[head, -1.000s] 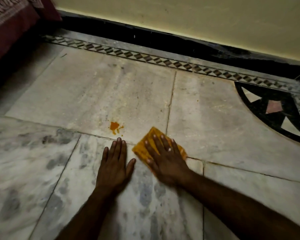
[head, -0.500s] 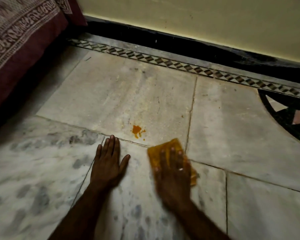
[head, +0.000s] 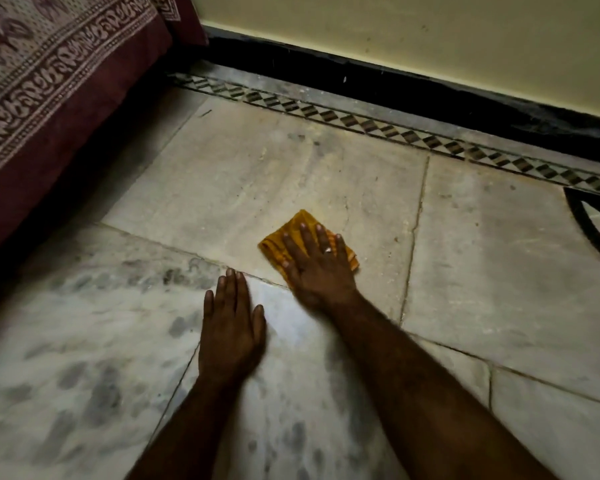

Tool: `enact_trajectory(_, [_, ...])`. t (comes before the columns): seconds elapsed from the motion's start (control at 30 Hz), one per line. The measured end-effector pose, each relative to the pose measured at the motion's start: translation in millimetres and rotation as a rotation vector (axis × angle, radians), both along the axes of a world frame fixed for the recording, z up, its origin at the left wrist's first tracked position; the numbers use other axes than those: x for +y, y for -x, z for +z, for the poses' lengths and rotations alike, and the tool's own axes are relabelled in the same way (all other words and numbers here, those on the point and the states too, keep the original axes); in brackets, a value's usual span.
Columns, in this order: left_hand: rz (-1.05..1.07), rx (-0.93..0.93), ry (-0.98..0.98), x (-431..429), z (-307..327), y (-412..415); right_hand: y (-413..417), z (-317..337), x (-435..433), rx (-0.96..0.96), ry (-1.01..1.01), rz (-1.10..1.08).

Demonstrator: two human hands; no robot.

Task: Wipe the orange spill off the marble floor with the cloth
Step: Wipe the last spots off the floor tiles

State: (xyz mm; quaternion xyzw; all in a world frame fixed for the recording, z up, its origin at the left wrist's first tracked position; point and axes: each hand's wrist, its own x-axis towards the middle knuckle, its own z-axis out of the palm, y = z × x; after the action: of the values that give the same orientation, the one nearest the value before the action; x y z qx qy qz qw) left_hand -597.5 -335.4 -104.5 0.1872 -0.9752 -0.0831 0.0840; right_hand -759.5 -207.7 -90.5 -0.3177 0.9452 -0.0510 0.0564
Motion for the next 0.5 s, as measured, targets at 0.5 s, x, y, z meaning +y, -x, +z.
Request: enact_trajectory(0.5, [0.182,0.174,-0.086,-3,1,-2,-38,2,-67,-0.029,0.062,0.255])
